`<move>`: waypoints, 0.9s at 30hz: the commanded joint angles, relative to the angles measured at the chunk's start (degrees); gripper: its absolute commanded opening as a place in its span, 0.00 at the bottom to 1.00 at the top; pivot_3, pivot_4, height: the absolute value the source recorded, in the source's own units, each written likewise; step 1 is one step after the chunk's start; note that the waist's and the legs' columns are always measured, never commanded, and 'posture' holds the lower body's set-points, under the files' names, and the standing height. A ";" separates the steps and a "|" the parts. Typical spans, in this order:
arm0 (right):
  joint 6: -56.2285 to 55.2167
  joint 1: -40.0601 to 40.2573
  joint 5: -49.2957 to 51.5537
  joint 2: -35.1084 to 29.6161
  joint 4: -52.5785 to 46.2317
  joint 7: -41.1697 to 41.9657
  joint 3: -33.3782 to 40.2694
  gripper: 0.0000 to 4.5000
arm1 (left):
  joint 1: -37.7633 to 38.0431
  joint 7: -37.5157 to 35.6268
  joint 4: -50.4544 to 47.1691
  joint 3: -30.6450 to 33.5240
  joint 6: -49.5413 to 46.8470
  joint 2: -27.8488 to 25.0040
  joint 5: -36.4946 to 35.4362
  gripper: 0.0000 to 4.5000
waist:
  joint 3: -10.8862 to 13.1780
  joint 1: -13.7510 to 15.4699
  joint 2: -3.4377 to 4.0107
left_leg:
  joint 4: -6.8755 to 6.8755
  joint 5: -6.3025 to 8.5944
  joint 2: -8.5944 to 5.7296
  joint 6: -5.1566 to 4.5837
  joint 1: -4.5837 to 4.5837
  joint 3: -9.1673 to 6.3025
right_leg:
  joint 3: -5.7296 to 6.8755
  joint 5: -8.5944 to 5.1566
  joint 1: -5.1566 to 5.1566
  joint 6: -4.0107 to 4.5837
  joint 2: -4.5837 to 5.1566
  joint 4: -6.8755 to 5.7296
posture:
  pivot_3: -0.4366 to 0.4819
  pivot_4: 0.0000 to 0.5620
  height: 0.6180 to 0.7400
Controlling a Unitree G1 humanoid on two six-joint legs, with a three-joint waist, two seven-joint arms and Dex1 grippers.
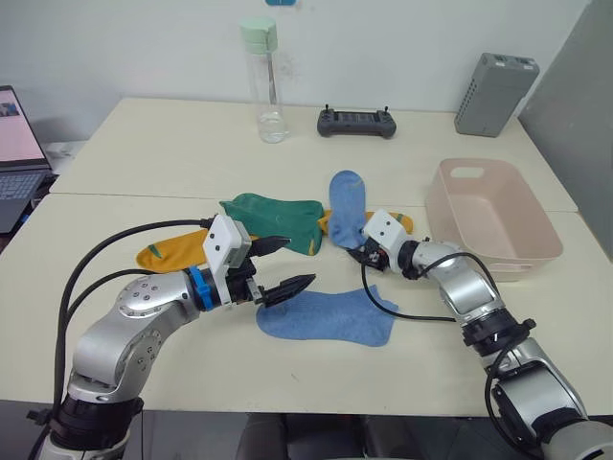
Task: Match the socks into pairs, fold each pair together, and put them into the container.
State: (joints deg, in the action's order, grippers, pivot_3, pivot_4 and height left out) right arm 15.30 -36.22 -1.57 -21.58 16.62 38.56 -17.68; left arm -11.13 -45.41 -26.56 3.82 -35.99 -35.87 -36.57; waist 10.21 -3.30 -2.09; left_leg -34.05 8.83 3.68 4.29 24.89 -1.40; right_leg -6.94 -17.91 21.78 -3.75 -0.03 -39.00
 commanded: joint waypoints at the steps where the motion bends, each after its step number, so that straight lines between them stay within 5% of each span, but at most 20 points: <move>1: 0.07 -0.48 1.10 -0.19 -2.87 1.72 1.71 0.28 | -1.13 0.97 -1.02 1.60 -0.64 0.51 -2.12 1.00 | 0.00 0.00 0.00 | -0.03 0.00 0.00 0.00 0.00 0.00 | -0.01 0.00 -0.01 -0.01 0.00 0.00 | 0.48 0.27 1.00; 5: 0.65 -0.35 0.97 -0.25 -4.29 2.14 2.19 0.00 | -1.14 1.20 -0.83 1.31 -0.67 0.44 -2.20 1.00 | 0.00 -0.01 0.00 | -0.17 -0.01 0.00 -0.01 -0.02 0.00 | -0.02 0.02 -0.05 -0.04 0.00 -0.01 | 0.48 0.27 1.00; 10: 2.50 0.93 2.47 -1.58 -10.39 5.92 1.82 0.00 | -2.97 1.42 0.18 2.72 -1.50 0.36 -3.71 1.00 | 0.00 0.02 0.00 | -0.19 -0.01 0.00 -0.01 -0.02 0.01 | -0.04 0.02 -0.05 -0.05 0.00 -0.01 | 0.48 0.27 1.00; 16: 4.44 6.13 9.16 -8.36 -26.50 19.97 -0.14 0.00 | -11.68 6.03 8.47 4.90 -0.42 0.70 -0.38 1.00 | 0.03 0.56 0.03 | -0.18 -0.01 -0.01 -0.01 0.00 -0.05 | 0.02 -0.01 -0.08 -0.09 -0.01 0.01 | 0.48 0.27 1.00; 21: 9.53 12.78 17.18 -19.12 -40.94 31.06 -0.30 0.00 | -13.09 2.06 12.73 0.75 2.31 -1.97 4.63 1.00 | 0.03 0.45 0.03 | -0.16 0.01 -0.02 0.01 0.00 -0.03 | 0.00 -0.16 -0.10 -0.34 0.01 0.05 | 0.48 0.27 1.00; 27: 14.38 17.33 20.73 -25.07 -47.41 34.12 -2.26 0.00 | -13.02 -2.76 13.37 -5.48 2.24 -1.82 6.90 1.00 | 0.03 0.27 0.03 | -0.15 0.00 0.01 0.00 -0.02 -0.04 | 0.00 -0.19 -0.08 -0.31 -0.02 0.03 | 0.48 0.27 1.00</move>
State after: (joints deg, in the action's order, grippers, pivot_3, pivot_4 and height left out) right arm 29.29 -18.76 18.16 -46.26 -28.61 72.16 -19.81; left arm -23.01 -47.20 -12.72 -0.92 -34.61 -37.78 -30.37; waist 10.24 -3.03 -2.07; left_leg -34.24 8.83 3.69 4.29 24.86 -1.42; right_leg -6.95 -18.11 21.70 -4.08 -0.05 -38.99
